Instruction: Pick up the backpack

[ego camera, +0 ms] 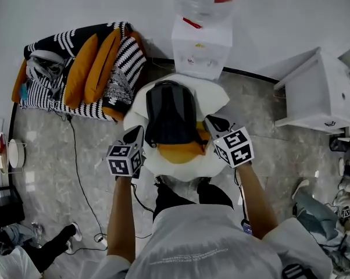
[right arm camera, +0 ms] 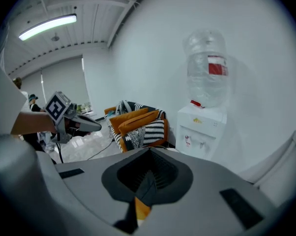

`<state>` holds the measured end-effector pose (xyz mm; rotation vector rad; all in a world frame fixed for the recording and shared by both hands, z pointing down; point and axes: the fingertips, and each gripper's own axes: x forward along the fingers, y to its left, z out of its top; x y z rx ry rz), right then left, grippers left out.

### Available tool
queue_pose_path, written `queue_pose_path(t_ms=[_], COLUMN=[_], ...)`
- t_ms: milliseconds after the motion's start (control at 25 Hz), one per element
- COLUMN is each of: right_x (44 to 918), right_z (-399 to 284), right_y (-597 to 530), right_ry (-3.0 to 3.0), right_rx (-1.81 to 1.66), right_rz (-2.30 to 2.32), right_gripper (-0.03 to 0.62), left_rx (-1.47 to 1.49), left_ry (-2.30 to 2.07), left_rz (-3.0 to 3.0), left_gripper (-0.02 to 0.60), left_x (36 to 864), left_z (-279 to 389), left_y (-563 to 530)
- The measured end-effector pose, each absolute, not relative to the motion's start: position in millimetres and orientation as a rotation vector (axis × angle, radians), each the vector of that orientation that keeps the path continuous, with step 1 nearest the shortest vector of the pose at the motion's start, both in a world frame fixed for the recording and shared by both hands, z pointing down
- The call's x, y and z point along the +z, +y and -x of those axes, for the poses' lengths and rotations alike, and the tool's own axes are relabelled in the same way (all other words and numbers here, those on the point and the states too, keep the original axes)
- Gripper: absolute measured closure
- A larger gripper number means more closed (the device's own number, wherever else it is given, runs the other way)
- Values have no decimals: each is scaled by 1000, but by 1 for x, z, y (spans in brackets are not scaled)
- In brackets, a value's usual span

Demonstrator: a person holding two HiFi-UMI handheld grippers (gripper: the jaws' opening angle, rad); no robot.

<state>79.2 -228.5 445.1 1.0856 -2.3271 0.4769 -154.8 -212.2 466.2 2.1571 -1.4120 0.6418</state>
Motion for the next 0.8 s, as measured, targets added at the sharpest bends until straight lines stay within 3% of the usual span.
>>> queue_pose_path(t_ms=[280,800], right_x=[461,521], right_z=[-67,-45], right_y=[-242,-246], right_ry=[-2238,-2210], right_rx=[595,759], right_rz=[-1226,-1200], right_gripper=[591,591], left_rx=[730,754], left_ry=[-1340,-1189], left_rz=[-2165,-2206], left_gripper=[558,558], left_x=[495,543], left_z=[192,201], left_y=[-238,-244])
